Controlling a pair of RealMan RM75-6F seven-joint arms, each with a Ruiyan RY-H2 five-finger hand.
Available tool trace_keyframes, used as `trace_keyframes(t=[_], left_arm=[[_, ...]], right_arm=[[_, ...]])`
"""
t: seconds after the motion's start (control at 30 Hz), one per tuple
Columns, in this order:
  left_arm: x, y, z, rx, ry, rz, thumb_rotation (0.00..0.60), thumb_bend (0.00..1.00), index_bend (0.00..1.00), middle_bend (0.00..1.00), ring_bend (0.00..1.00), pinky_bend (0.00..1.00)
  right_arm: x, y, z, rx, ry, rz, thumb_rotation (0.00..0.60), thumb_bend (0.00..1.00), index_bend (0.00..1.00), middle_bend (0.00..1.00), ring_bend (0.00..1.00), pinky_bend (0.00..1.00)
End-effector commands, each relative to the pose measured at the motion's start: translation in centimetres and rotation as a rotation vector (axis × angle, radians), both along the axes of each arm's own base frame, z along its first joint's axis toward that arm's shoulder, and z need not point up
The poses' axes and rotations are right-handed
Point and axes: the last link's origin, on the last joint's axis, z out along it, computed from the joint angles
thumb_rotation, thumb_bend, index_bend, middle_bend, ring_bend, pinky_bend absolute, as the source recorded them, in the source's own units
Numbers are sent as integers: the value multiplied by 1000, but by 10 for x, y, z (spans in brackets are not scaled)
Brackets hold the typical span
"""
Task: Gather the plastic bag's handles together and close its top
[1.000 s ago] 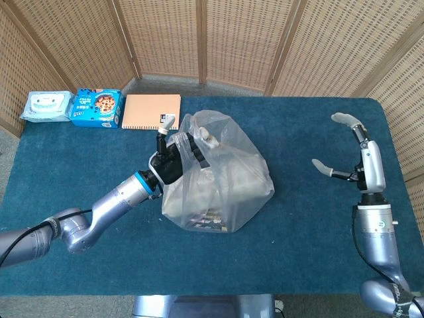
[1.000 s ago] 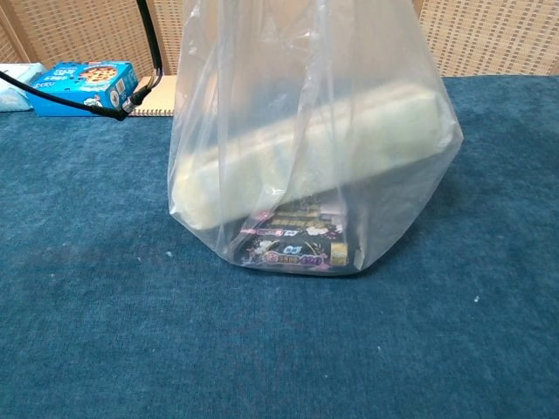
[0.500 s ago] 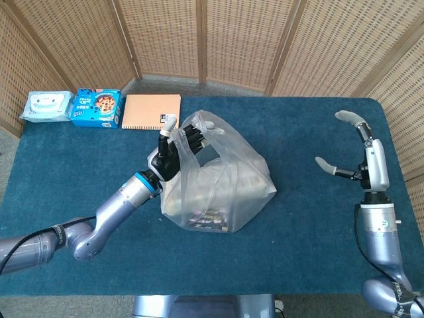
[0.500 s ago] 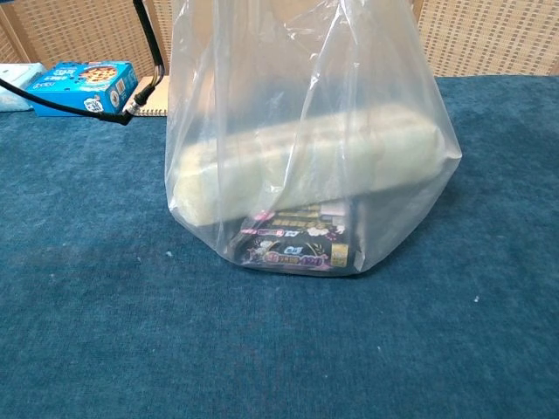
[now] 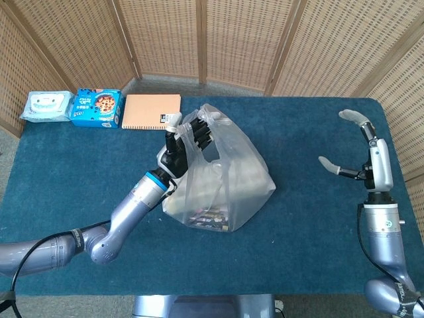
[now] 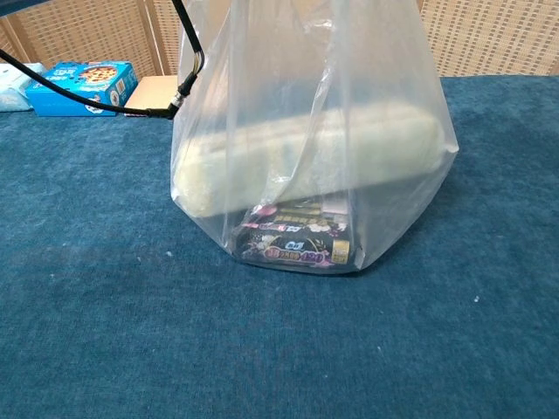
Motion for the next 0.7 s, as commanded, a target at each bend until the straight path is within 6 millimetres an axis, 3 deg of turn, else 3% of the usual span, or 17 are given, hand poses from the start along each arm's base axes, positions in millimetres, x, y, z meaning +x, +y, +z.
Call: trace_keyframes(t=[0.03, 0.17, 0.3, 0.57, 0.7], left_arm=[[1, -1, 4, -25, -71, 14, 0, 276, 327, 282, 141, 162], [0, -2, 7, -18, -94, 4, 0, 281, 456, 352, 210, 167], [0, -8, 9, -7, -92, -32, 0, 281, 524, 424, 275, 188], [-11, -18, 12, 209, 154, -185, 0, 291, 562, 496, 361, 260], [-15, -17, 9, 296, 236, -180, 0, 292, 563, 504, 366, 229]], right_arm=[[0, 0, 1, 0, -2, 1, 545, 83, 182, 216, 121, 89], [1, 0, 3, -1, -10, 5, 545, 83, 182, 216, 121, 89], [6, -11, 4, -1, -9, 11, 544, 82, 182, 216, 120, 89], [7, -10, 5, -7, -17, 15, 547, 83, 182, 216, 121, 89], [6, -4, 5, -9, -21, 19, 543, 83, 182, 216, 121, 89]])
